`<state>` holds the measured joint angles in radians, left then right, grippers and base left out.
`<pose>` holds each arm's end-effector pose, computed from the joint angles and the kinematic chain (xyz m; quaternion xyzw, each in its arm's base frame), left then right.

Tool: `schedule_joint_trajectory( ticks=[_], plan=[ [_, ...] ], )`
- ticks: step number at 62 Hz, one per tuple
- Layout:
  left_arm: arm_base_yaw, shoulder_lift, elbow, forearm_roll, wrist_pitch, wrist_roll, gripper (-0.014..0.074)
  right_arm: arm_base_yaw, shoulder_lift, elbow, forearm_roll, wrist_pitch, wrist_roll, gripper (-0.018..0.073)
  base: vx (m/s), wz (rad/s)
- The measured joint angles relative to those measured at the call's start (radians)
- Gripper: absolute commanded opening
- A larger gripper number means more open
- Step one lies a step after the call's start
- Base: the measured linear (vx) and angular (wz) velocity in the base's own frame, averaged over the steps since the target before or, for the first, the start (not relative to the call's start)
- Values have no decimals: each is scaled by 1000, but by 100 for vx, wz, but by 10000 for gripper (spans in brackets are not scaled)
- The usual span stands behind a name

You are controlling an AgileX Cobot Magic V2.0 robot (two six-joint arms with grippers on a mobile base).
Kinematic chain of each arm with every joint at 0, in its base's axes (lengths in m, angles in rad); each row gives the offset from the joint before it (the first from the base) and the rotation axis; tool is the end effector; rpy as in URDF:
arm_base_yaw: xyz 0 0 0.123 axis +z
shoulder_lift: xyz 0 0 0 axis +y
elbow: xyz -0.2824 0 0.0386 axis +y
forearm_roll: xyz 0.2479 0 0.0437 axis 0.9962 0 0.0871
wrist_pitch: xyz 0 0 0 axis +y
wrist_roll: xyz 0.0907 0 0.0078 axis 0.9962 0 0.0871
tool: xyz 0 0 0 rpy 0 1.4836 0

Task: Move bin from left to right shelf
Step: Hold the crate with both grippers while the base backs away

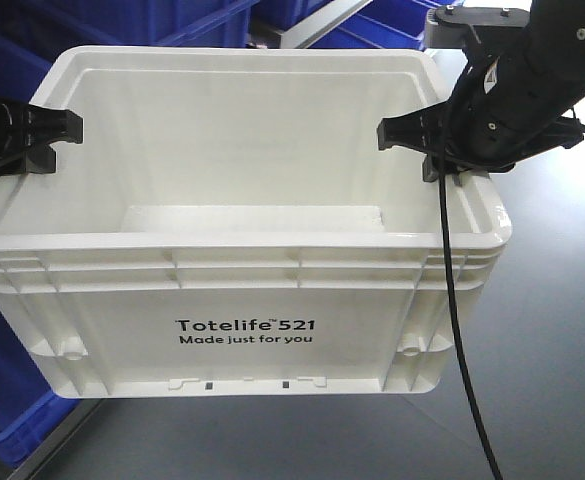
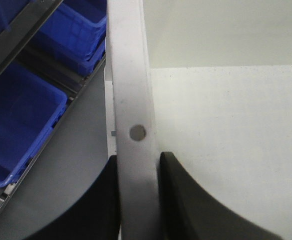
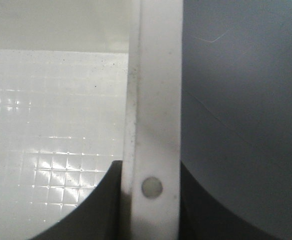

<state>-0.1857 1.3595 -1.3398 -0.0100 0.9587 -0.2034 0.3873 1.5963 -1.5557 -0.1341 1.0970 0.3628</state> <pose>0.2793 -0.0532 0.3751 -0.0097 0.9428 -0.0692 0.3261 0.3193 0.1185 0.3596 -0.0260 0.9639 0.0331 0.2628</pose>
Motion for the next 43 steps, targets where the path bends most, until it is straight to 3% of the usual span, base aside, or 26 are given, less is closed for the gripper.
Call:
schedule_joint_trajectory(
  ticks=[43],
  plan=[
    [0, 0, 0, 2, 0, 0, -6, 0, 0, 0, 1, -1, 0, 22, 11, -42]
  ],
)
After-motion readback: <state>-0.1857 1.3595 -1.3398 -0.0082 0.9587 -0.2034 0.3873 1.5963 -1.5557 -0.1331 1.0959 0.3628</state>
